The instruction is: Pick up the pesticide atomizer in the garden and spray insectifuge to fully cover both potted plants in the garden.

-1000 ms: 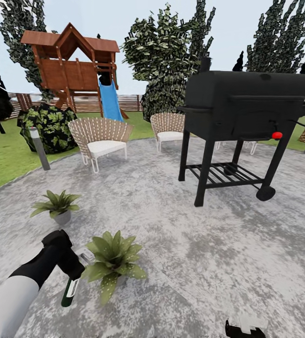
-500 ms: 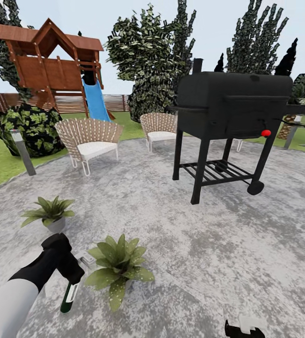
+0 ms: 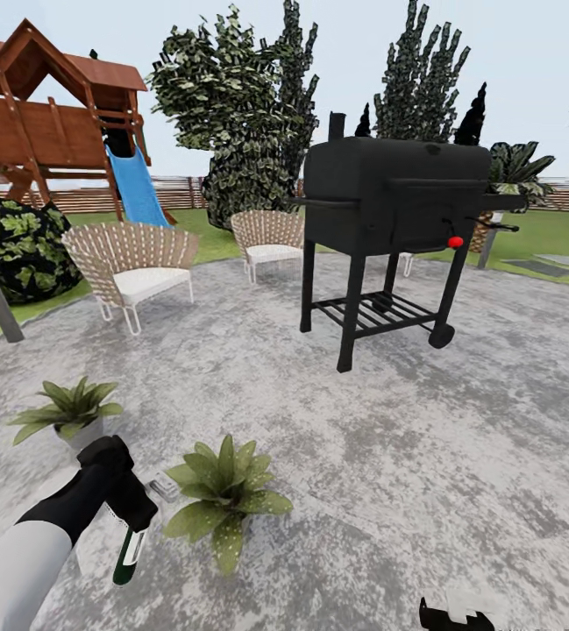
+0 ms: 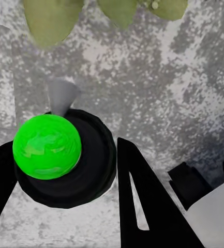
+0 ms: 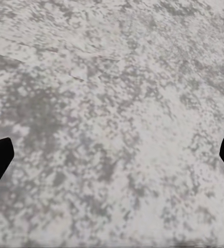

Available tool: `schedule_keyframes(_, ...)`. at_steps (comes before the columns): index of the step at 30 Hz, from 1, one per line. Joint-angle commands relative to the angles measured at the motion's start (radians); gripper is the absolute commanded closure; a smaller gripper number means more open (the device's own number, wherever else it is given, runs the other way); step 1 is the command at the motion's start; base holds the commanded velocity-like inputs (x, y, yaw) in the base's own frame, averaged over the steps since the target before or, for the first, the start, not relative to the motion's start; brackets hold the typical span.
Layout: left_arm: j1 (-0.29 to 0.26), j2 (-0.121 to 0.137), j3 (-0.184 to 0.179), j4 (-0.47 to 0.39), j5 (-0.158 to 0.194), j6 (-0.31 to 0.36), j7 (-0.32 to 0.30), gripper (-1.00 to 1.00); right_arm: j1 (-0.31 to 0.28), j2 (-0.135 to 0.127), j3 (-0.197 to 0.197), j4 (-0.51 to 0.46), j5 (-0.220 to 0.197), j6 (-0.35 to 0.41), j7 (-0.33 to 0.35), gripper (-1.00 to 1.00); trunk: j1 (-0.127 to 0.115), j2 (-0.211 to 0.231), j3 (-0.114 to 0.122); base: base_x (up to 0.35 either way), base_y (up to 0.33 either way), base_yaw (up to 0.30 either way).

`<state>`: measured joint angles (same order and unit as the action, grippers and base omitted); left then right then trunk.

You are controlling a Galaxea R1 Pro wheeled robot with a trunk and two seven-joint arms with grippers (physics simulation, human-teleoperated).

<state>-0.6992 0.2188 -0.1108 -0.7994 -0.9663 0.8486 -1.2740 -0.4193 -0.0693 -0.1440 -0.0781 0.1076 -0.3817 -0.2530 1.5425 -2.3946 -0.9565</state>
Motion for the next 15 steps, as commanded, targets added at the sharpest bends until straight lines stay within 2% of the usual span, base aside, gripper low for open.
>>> schedule_keyframes(1,0.0,0.001,-0.003,-0.001,-0.005,0.007,-0.007,1.0,-0.001,0.0,-0.008,0.001,0.011,-0.003,-0.003,-1.0,0.0,0.0,-0.001,0.133,0.324,-0.267)
schedule_keyframes(3,0.012,0.0,-0.004,-0.001,-0.006,0.004,-0.005,1.0,-0.001,0.0,-0.008,0.001,0.011,-0.003,-0.003,-1.0,0.0,0.0,-0.001,0.118,0.322,-0.267)
schedule_keyframes(5,0.064,-0.001,-0.004,-0.002,-0.006,-0.002,0.001,1.0,-0.001,0.0,-0.008,0.001,0.011,-0.003,-0.003,-1.0,0.0,0.0,-0.001,0.101,0.195,-0.266)
schedule_keyframes(8,0.127,-0.001,-0.003,-0.003,-0.006,-0.02,0.006,1.0,-0.001,0.0,-0.008,0.001,0.011,-0.003,-0.003,-1.0,0.0,0.0,-0.001,0.032,0.052,-0.266)
schedule_keyframes(10,0.142,0.001,0.004,-0.004,-0.006,-0.056,0.012,1.0,-0.001,0.0,-0.008,0.001,0.011,-0.003,-0.003,-1.0,0.0,0.0,-0.001,0.006,0.01,-0.266)
schedule_keyframes(11,0.147,0.001,0.026,-0.004,-0.006,-0.087,0.02,1.0,-0.001,0.0,-0.008,0.001,0.011,-0.003,-0.003,-1.0,0.0,0.0,-0.001,0.002,0.004,-0.266)
schedule_keyframes(12,0.15,0.001,0.068,-0.004,-0.006,-0.115,0.037,1.0,-0.001,0.0,-0.008,0.001,0.011,-0.003,-0.003,-1.0,0.0,0.0,-0.001,0.001,0.002,-0.266)
schedule_keyframes(13,0.152,-0.001,0.131,-0.003,-0.005,-0.15,0.075,1.0,-0.001,0.0,-0.008,0.001,0.011,-0.003,-0.003,-1.0,0.0,0.0,-0.001,0.001,0.001,-0.266)
schedule_keyframes(15,0.153,-0.003,0.187,-0.003,-0.006,-0.195,0.113,1.0,-0.001,0.0,-0.008,0.001,0.011,-0.003,-0.003,-1.0,0.0,0.0,-0.001,0.0,0.0,-0.266)
